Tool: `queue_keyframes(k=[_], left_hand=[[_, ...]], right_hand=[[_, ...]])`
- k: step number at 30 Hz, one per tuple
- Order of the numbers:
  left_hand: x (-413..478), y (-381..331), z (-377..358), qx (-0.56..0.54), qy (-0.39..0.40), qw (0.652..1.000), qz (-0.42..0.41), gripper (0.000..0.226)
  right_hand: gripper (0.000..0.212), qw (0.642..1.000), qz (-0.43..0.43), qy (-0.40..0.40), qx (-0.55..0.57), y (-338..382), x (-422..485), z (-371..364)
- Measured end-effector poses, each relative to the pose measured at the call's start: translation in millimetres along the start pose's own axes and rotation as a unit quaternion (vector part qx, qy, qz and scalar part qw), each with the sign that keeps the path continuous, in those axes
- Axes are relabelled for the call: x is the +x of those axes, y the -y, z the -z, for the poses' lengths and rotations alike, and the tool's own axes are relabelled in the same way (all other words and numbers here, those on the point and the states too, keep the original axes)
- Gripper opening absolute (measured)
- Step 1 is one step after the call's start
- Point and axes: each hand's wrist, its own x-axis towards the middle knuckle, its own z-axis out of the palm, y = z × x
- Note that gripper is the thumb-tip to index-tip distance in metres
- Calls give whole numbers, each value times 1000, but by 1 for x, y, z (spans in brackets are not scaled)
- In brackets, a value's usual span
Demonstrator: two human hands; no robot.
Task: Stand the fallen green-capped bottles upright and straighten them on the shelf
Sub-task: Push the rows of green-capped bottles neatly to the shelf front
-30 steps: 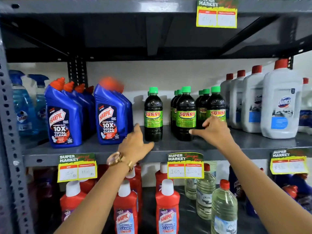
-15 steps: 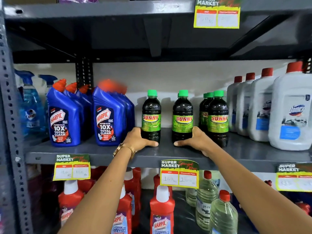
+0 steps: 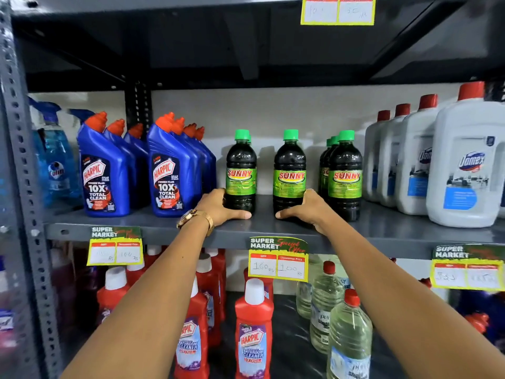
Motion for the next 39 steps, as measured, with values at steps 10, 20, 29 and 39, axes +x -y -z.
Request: queue_keyframes(k=[10, 20, 29, 39], left_hand=[[4, 3, -1, 31, 5, 999, -8, 75], [-17, -4, -4, -18, -151, 984, -89, 94], [-29, -40, -26, -47, 20, 990, -134, 55], [13, -66, -68, -38, 73, 996, -42, 75]], right_hand=[[63, 1000, 3, -14, -23, -1, 2, -2], [45, 997, 27, 63, -38, -3, -41, 37], [92, 977, 8, -213, -19, -40, -31, 113], [42, 1000, 28, -2, 3, -52, -9, 114]])
